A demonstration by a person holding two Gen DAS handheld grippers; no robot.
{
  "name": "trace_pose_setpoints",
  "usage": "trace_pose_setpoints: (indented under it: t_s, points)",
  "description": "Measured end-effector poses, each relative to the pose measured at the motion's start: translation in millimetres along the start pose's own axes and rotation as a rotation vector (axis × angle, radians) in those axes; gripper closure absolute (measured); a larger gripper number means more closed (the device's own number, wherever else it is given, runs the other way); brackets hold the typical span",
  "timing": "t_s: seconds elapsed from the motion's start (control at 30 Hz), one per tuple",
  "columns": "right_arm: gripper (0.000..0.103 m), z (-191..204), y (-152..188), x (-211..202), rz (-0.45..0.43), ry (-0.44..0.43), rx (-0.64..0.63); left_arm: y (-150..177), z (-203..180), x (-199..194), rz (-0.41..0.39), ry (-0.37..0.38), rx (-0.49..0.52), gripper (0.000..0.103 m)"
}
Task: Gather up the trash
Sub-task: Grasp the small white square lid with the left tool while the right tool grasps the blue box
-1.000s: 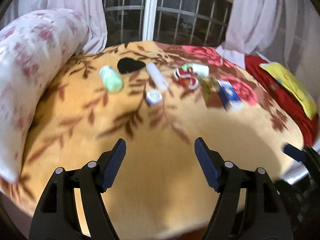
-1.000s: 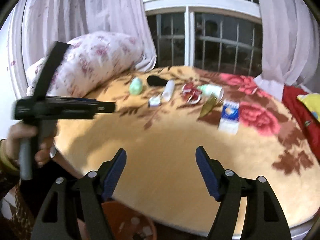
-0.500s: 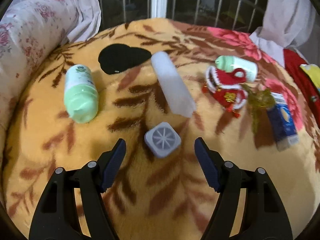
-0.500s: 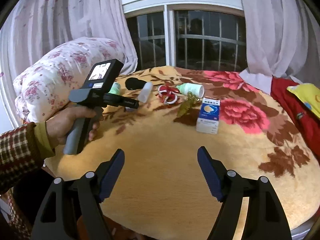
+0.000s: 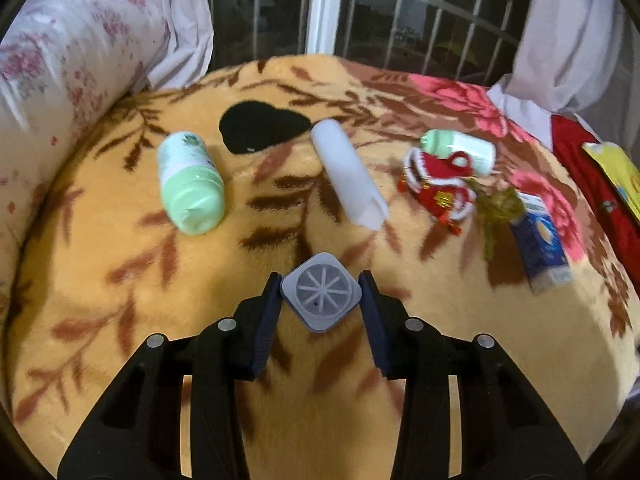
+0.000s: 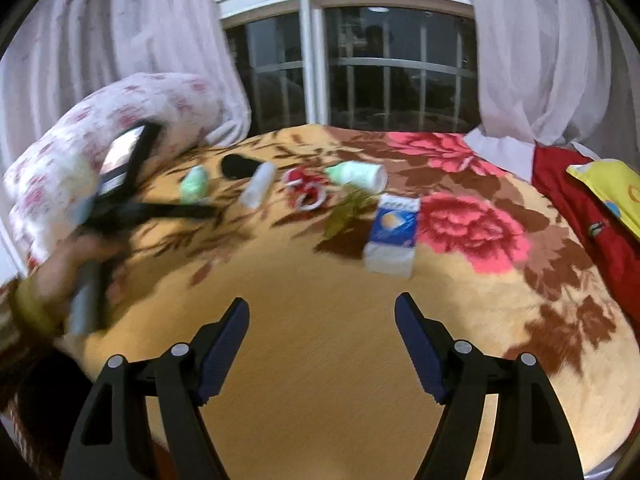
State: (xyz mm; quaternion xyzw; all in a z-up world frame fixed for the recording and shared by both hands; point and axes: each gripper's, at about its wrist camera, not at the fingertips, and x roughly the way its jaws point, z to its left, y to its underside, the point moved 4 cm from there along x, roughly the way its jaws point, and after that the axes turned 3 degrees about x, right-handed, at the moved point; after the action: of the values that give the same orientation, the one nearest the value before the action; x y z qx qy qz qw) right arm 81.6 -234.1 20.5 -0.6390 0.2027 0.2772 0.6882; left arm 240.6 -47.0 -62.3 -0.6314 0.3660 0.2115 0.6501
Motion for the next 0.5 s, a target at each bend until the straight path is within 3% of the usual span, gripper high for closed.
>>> trace_pose_setpoints:
  t_s: [0.13, 0.27, 0.5]
  points:
    - [0.029, -23.2, -37.4, 38.0, 0.029, 0.081, 0.027, 17.8, -4.5, -24.7, -0.029, 0.023, 0.015, 0.064]
    - [0.029, -34.0, -63.4, 92.8, 0.118, 0.157, 0.021, 39.3, -7.3, -43.9, -0.041, 0.065, 0.010, 0.064]
    - [0.029, -48.1, -64.3, 163.7, 0.276, 0.255, 0.042, 59.4, -8.6, -61.9, -0.051, 0.097, 0.008, 0.064]
